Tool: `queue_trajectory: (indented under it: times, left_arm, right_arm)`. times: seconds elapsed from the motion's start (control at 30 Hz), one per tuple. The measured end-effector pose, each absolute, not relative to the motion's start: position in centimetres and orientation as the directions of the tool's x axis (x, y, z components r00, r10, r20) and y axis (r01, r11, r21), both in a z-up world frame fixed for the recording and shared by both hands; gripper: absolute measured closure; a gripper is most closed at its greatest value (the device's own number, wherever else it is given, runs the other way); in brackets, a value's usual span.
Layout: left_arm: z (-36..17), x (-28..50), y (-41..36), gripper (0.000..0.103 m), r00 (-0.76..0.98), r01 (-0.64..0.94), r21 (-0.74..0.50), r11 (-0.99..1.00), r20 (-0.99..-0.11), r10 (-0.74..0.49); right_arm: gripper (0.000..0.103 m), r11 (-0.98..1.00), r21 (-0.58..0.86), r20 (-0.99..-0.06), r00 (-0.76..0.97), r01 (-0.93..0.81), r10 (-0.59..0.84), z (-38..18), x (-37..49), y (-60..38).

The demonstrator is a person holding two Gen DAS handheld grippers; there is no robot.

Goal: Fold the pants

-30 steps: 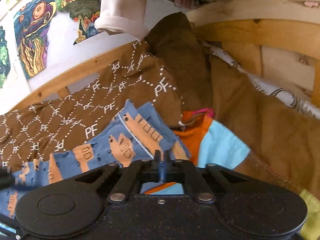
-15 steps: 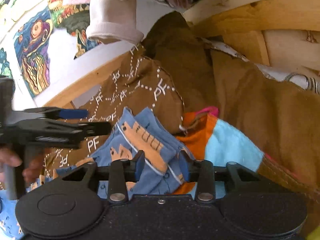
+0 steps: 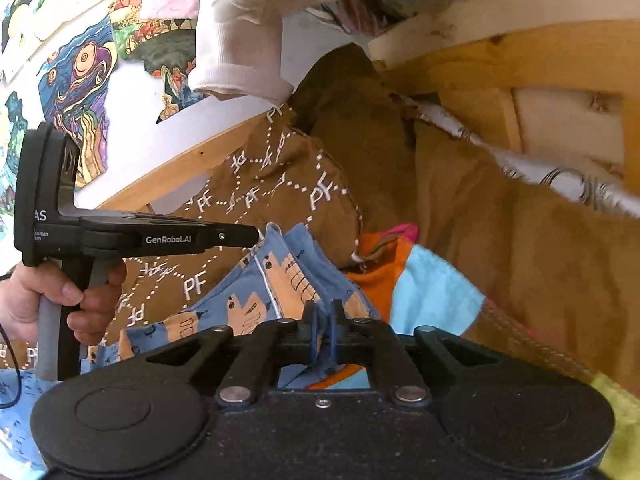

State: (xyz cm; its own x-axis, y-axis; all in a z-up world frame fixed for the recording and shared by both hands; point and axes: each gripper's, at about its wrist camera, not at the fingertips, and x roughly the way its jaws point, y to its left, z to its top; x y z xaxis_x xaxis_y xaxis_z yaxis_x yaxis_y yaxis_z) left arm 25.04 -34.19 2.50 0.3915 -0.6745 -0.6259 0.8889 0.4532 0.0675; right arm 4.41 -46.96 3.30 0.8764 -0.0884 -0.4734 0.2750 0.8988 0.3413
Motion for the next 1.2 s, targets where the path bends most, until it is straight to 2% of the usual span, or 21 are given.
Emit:
queue_trajectory:
  times: [0.13,0.23,0.3,0.33,0.37,0.43,0.6,0.63,0.7,0.77,0.8,0.93,1.1,1.17,1.2]
  left_arm:
    - [2.5,24.4,-35.2,0.103,0.411,0.889,0.105,0.446,-0.612,-0.676]
    - [2.4,25.0,-35.4,0.096,0.404,0.89,0.096,0.446,-0.621,-0.672]
    - [2.4,25.2,-35.0,0.088,0.39,0.895,0.086,0.439,-0.631,-0.671]
    - [2.4,25.4,-34.8,0.078,0.378,0.899,0.076,0.432,-0.633,-0.675]
    - [2.4,25.6,-34.6,0.056,0.374,0.9,0.07,0.431,-0.633,-0.678]
    - [2.6,25.8,-34.1,0.029,0.369,0.903,0.069,0.424,-0.628,-0.685]
    - [2.9,26.1,-33.8,0.029,0.326,0.929,0.087,0.359,-0.649,-0.687]
    - [2.8,26.1,-34.1,0.032,0.321,0.932,0.093,0.349,-0.659,-0.681]
    - [2.2,26.0,-34.7,0.048,0.308,0.939,0.106,0.327,-0.68,-0.665]
    - [1.5,25.7,-35.5,0.077,0.315,0.94,0.132,0.316,-0.695,-0.646]
    - [1.3,25.4,-35.9,0.081,0.323,0.938,0.145,0.314,-0.691,-0.647]
    - [1.1,24.1,-36.5,0.086,0.376,0.924,0.212,0.318,-0.656,-0.654]
    - [1.4,24.5,-36.5,0.086,0.377,0.922,0.193,0.336,-0.646,-0.664]
    - [1.3,24.5,-36.6,0.082,0.368,0.926,0.188,0.328,-0.648,-0.667]
    - [1.1,24.6,-36.8,0.077,0.363,0.927,0.188,0.323,-0.657,-0.66]
  right_arm:
    - [0.098,0.891,0.323,-0.506,0.854,0.318,-0.122,2.8,4.7,-47.4]
    - [0.097,0.876,0.342,-0.525,0.842,0.341,-0.123,2.3,4.7,-48.0]
    - [0.091,0.873,0.34,-0.53,0.838,0.35,-0.13,2.1,4.8,-48.1]
    - [0.089,0.873,0.336,-0.533,0.835,0.354,-0.134,2.1,4.9,-48.1]
    - [0.086,0.872,0.34,-0.532,0.837,0.353,-0.131,2.0,4.8,-48.1]
    - [0.082,0.872,0.343,-0.529,0.839,0.349,-0.128,2.1,4.8,-48.1]
    - [0.073,0.881,0.333,-0.532,0.839,0.336,-0.119,2.0,5.0,-48.1]
    - [0.072,0.882,0.331,-0.532,0.838,0.335,-0.118,2.0,5.1,-48.1]
    - [0.07,0.887,0.323,-0.533,0.838,0.33,-0.118,2.0,5.3,-48.0]
    - [0.069,0.892,0.313,-0.534,0.837,0.325,-0.117,1.9,5.4,-47.9]
    - [0.069,0.895,0.309,-0.535,0.837,0.323,-0.117,1.9,5.5,-47.8]
    - [0.068,0.896,0.308,-0.535,0.837,0.318,-0.113,1.9,5.5,-47.9]
    - [0.065,0.897,0.309,-0.535,0.838,0.316,-0.11,1.9,5.5,-47.8]
    - [0.061,0.901,0.305,-0.534,0.839,0.309,-0.107,1.9,5.6,-47.7]
    - [0.06,0.904,0.3,-0.534,0.839,0.305,-0.106,1.8,5.6,-47.6]
